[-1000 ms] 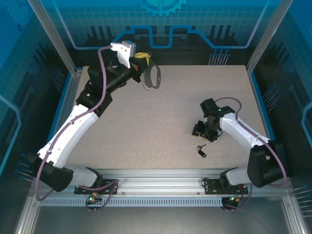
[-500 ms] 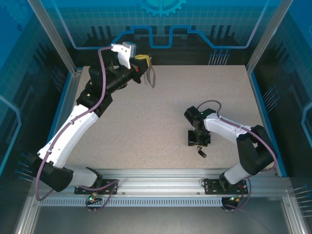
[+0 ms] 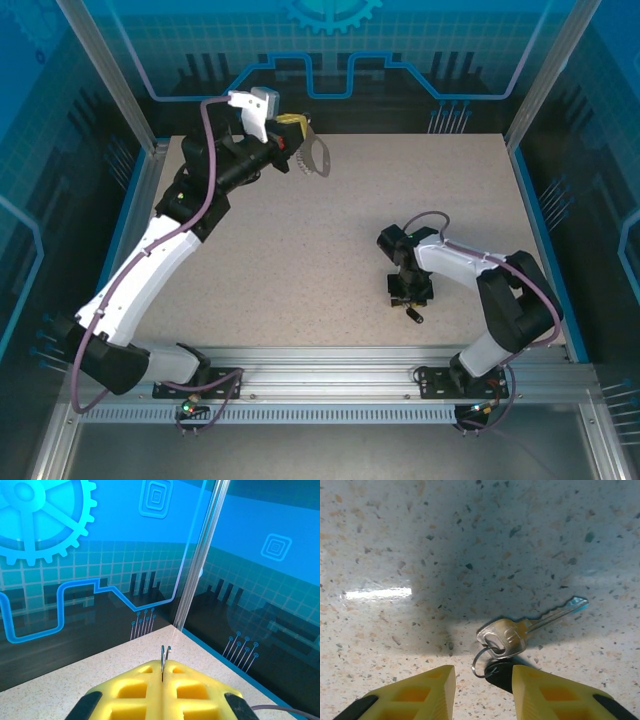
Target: Put the keys on the keyring
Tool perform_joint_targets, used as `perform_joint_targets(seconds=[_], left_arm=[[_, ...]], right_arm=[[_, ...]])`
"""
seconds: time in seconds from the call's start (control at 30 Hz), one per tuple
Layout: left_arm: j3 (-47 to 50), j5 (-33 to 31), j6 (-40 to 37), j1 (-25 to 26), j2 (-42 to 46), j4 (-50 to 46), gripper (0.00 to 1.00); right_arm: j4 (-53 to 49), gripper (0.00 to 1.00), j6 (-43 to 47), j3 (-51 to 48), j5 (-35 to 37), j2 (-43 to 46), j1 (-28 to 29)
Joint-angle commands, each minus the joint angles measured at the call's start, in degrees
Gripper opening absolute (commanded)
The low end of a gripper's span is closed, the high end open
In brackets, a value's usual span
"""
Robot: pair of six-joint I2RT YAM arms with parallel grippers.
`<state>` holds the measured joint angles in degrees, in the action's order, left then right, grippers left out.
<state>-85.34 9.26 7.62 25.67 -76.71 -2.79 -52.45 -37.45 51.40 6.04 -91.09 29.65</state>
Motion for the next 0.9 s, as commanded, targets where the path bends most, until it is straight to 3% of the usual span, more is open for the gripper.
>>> perform_joint_targets(seconds=[0.0,0.5,0.6,0.8,0.87], left_arm=[[-1.41,0.85,0.79,0.61,2.09,0.82,0.00],[-0.97,1.73,1.05,0.70,2.43,0.64,0.00],[-0.79,1.82,1.07,0.78,2.68,0.54,0.00],[-0.63,1.81,1.09,0.78,2.98,0.49,0.00],[-0.62,1.87,1.18,0.85,2.87,0.41,0.00]], right_arm=[[0.04,0.34,0.35,-0.59,0.72,-1.40,0.85],[0.94,0.25,-0.52,-0.64,2.88,-3.04,0.92],[1.10,0.20,-0.36,-0.68,2.91,-3.12,0.85],[1.05,0.00,1.39,0.11,2.61,-2.98,0.84],[0.90,0.00,2.05,1.23,1.87,-2.59,0.82]])
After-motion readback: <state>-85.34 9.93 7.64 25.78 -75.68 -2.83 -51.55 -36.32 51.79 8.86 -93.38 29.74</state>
